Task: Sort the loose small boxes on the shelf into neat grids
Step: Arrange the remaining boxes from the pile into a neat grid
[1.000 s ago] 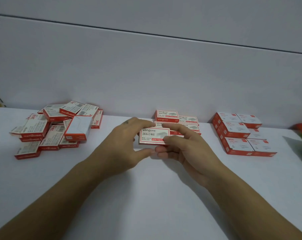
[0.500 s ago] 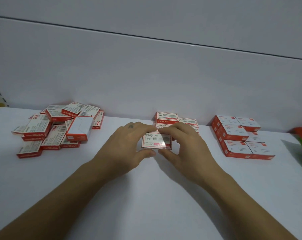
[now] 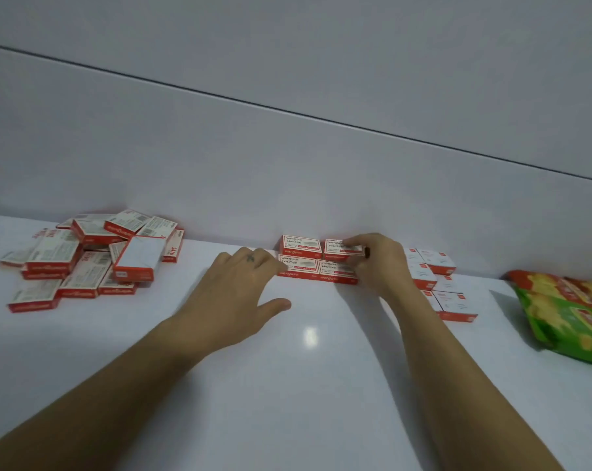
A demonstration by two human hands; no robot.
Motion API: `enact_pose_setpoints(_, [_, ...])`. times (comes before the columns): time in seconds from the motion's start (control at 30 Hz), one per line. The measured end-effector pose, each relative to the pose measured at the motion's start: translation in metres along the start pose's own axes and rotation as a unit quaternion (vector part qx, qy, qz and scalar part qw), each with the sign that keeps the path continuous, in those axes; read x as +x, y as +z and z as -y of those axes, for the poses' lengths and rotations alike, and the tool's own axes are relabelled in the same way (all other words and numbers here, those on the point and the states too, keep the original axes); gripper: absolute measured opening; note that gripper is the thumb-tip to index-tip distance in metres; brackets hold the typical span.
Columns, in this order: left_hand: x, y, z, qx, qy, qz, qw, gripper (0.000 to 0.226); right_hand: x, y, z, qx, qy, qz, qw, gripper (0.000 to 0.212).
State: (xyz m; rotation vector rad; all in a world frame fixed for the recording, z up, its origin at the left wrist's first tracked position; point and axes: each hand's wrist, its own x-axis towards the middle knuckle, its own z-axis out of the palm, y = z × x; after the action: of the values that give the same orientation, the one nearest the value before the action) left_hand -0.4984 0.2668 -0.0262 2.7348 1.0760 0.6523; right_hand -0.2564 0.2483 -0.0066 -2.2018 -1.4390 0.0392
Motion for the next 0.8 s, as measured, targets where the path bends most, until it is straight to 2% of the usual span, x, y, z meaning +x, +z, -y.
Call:
enact_pose_setpoints(0.1, [-0.003,0.000,0.001,-0.005,0.005,-0.006,1.000,0.052,0.003,0.005,0.002,0.000,0.007,0.008,1.000,0.030])
enact_pose_setpoints(0.3, [-0.006,0.001,0.000,-0.017,0.013,-0.010,1.000,0.047,0.000,0.016,-0.001,0.017,0.018,-0.030,0.999,0.017])
enact_pose_setpoints(0.6, [-0.001,0.002,0.002,0.011,-0.009,0.002,1.000,0.051,-0.021,0.011,0.008,-0.096,-0.076,0.071,0.990,0.036])
enact_pose_setpoints(0.67, [0.001,-0.001,0.006,0.025,-0.010,-0.005,1.000,0.049,-0.021,0.010,0.015,-0.112,-0.082,0.058,0.989,0.043])
enact_pose_setpoints(0.8, [-0.002,-0.015,0.017,0.064,-0.035,-0.005,0.997,0.047,-0.022,-0.001,0.043,-0.096,-0.094,-0.015,0.991,0.053])
